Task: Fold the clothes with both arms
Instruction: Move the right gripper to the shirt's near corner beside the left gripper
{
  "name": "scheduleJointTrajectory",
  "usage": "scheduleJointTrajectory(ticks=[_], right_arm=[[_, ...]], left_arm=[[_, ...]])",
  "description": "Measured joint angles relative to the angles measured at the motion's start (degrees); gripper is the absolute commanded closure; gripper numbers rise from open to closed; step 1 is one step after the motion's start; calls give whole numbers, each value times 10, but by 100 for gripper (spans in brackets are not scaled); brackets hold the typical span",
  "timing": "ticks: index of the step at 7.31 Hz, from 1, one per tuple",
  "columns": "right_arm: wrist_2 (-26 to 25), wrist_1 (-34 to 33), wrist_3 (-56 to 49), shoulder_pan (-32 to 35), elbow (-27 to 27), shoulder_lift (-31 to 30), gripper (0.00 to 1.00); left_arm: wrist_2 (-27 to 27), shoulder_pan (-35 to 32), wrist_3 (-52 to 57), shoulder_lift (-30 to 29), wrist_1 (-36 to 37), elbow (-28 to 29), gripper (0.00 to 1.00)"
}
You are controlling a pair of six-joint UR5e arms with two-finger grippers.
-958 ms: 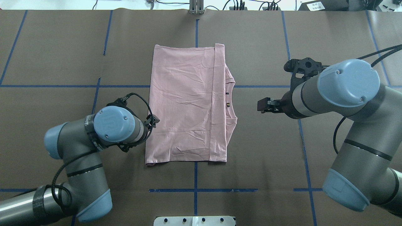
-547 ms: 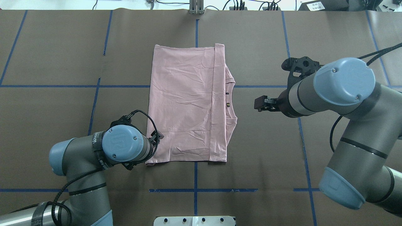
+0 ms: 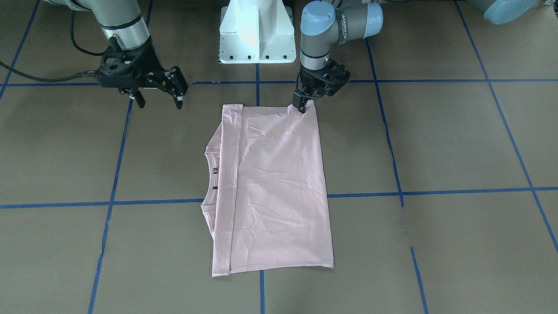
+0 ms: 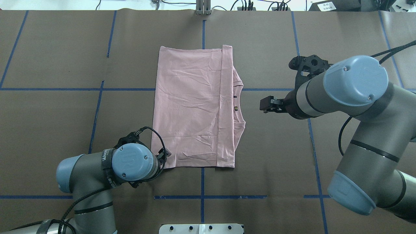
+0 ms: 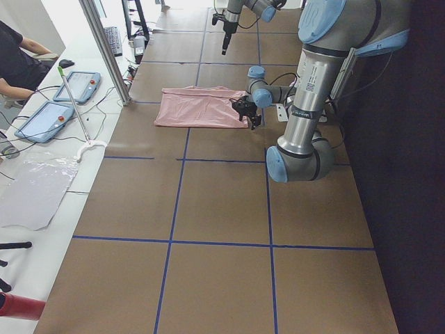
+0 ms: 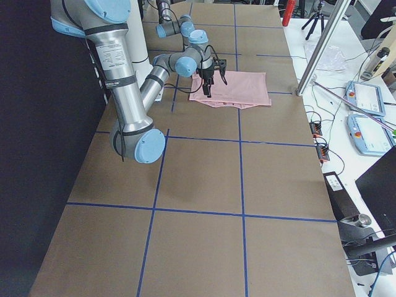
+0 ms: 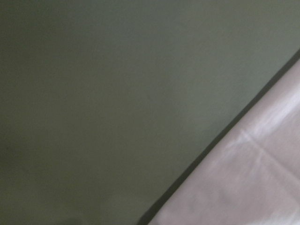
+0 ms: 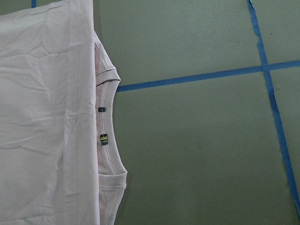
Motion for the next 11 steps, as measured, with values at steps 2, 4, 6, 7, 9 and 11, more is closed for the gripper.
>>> scheduleJointTrajectory(ticks=[2, 4, 6, 7, 9, 11], right_arm=[[5, 0, -1, 1, 0, 2, 0], [6, 0, 0, 1, 0, 2, 0], [6, 0, -1, 3, 1, 2, 0], [7, 0, -1, 3, 1, 2, 0], [7, 0, -1, 3, 2, 1, 0], [7, 0, 0, 3, 2, 0, 0]], left_arm=[[0, 2, 0, 0, 1, 0, 50], [0, 1, -1, -1, 1, -1, 100], [0, 2, 0, -1, 2, -4, 100], [-1, 1, 1, -3, 2, -8, 100], [-2, -1, 4, -5, 2, -12, 100], [-3, -6, 7, -4, 2, -18, 100]])
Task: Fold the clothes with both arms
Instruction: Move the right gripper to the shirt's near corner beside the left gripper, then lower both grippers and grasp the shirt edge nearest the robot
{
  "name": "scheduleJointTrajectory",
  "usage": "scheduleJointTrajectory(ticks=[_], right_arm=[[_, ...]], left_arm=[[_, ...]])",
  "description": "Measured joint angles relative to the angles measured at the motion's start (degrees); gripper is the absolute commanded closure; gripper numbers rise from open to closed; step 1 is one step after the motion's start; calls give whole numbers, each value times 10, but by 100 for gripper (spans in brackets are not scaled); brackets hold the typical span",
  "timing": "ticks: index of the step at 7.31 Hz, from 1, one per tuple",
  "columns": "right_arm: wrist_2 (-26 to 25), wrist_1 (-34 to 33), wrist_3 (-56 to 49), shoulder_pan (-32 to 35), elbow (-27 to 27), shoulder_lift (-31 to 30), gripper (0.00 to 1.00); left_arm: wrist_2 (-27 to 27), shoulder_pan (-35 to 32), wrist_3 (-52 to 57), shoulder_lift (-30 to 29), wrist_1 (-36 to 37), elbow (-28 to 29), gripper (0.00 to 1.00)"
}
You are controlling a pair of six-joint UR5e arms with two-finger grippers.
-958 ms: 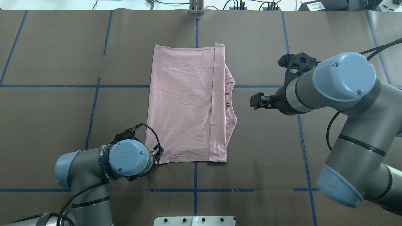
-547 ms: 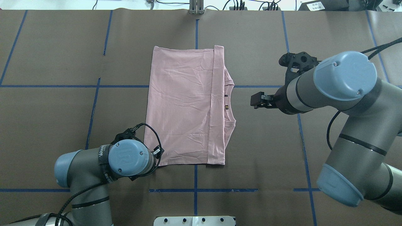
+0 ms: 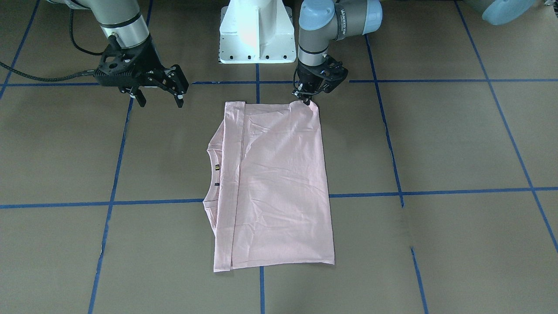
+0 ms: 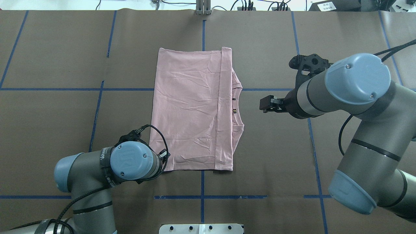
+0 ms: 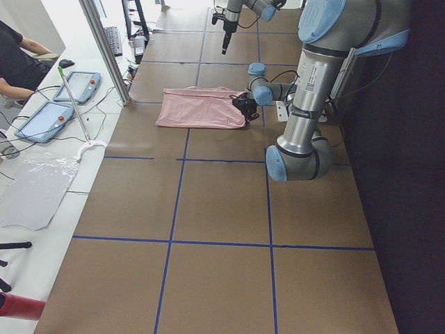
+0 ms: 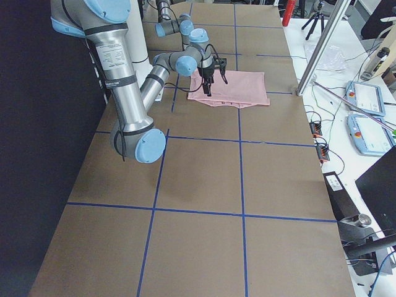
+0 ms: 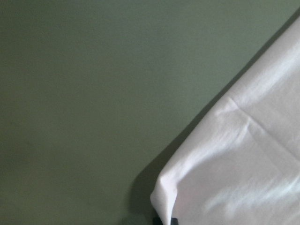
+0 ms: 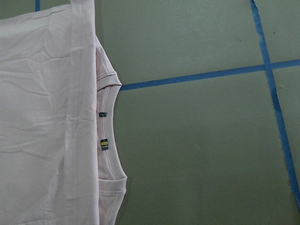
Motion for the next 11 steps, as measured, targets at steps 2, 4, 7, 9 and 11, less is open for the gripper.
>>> scheduleJointTrajectory(ticks=[2, 4, 7, 9, 11], right_arm=[[-3, 1, 63, -21, 0, 4, 0], [-6, 4, 169, -62, -9, 30, 0], [-23, 6, 289, -108, -117, 108, 0], [-82, 29, 317, -145, -178, 127, 0], [-100, 42, 343, -161, -209, 135, 0]], left_arm=[[1, -8, 25, 4, 0, -19, 100], [1, -12, 59, 5, 0, -24, 100], [2, -9, 66, 5, -2, -20, 100], [2, -7, 67, 5, -3, -18, 100], [2, -5, 67, 5, -4, -17, 100]])
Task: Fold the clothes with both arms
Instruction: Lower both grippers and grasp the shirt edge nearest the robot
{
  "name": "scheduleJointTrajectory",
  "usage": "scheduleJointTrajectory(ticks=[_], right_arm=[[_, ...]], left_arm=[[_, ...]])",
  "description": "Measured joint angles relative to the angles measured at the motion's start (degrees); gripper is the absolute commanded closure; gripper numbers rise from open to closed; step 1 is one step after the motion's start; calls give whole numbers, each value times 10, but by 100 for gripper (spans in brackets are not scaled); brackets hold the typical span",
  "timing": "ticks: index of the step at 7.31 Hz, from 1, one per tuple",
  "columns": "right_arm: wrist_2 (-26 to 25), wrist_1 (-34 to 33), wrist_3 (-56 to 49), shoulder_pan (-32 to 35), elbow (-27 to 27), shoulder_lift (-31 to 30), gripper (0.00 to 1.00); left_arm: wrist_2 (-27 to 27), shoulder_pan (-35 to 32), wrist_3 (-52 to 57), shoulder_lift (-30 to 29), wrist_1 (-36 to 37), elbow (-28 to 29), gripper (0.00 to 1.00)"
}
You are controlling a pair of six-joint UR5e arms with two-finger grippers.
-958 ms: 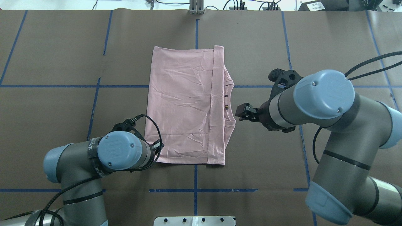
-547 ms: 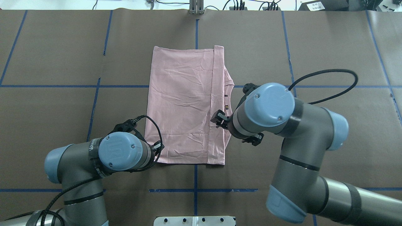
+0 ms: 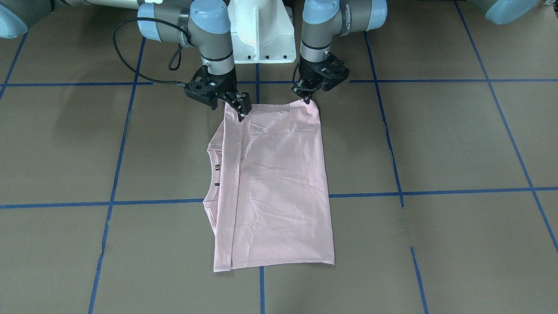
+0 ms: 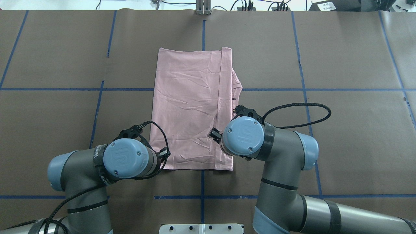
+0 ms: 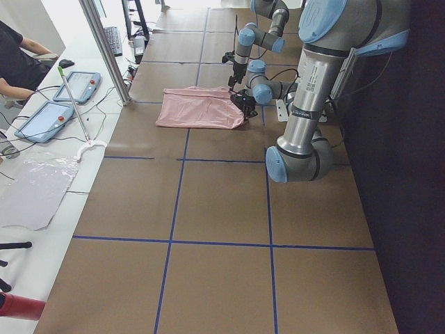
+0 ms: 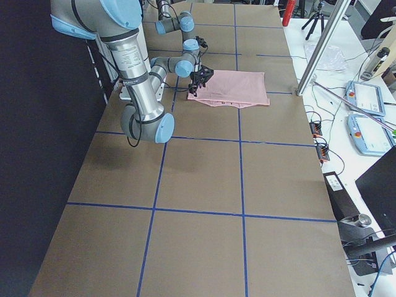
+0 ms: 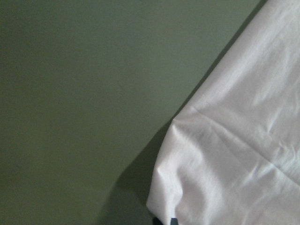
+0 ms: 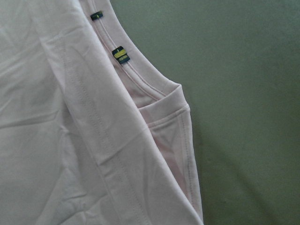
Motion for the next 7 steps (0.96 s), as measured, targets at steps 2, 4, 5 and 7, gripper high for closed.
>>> scheduleJointTrajectory(ticks=[2, 4, 5, 7], right_arm=[[-5, 2, 8, -13, -21, 9, 1], [-6, 2, 7, -17, -32, 10, 12], [-6, 0, 7, -17, -34, 9, 13], [-6, -1, 5, -17, -36, 5, 12]], left_arm=[[-1, 1, 0, 0, 0, 0, 100], [-2, 1, -1, 1, -1, -1, 100], [-2, 1, -1, 2, -1, -2, 100], [-1, 1, -1, 2, -1, -4, 100]])
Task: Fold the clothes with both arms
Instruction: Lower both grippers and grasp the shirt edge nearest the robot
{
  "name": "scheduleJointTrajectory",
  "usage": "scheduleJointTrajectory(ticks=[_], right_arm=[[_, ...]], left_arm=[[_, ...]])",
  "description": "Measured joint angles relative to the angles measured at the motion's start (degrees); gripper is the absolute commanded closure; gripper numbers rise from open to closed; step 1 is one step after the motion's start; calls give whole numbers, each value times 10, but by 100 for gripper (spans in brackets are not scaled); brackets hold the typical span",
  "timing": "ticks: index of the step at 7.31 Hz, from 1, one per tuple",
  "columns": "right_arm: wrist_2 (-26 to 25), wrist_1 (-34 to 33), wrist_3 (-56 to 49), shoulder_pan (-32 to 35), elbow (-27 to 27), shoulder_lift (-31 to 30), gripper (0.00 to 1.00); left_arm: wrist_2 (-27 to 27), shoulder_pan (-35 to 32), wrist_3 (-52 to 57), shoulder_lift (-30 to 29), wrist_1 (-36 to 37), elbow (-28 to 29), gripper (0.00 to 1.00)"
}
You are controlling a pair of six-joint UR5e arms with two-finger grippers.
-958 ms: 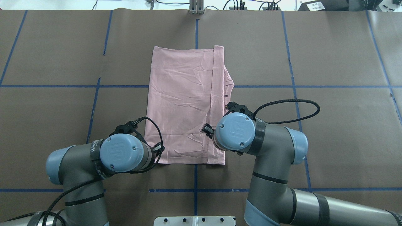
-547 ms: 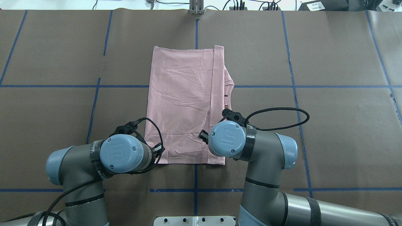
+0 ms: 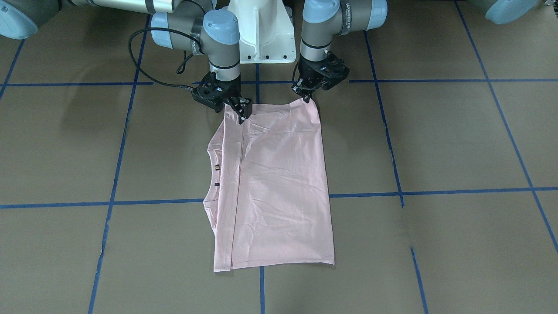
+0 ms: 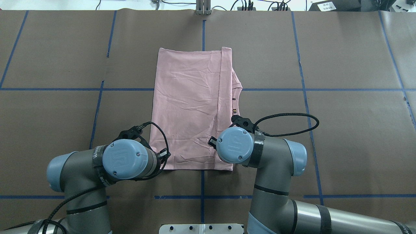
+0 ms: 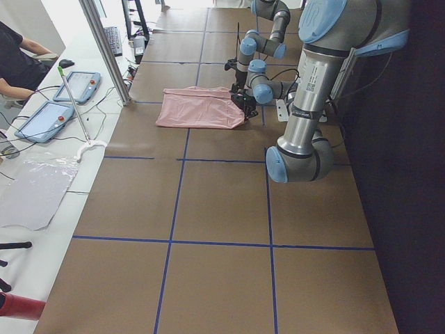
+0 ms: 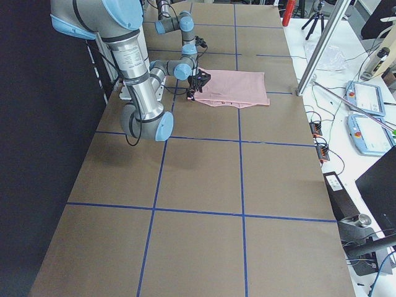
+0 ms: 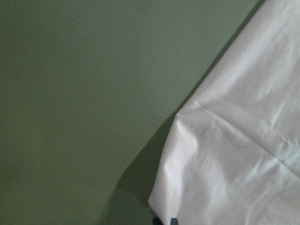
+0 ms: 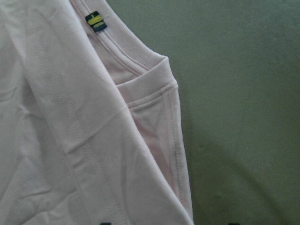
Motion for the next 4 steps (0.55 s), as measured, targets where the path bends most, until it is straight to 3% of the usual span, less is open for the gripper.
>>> scheduleJointTrajectory(ticks=[2, 3, 4], right_arm=[[1, 1, -1, 0, -2, 0, 13], [1, 2, -1, 0, -3, 1, 24], [1, 2, -1, 0, -4, 1, 47]], left_arm=[[1, 0, 0, 0, 0, -1, 100], [1, 0, 0, 0, 0, -1, 100], [1, 0, 0, 0, 1, -2, 100]])
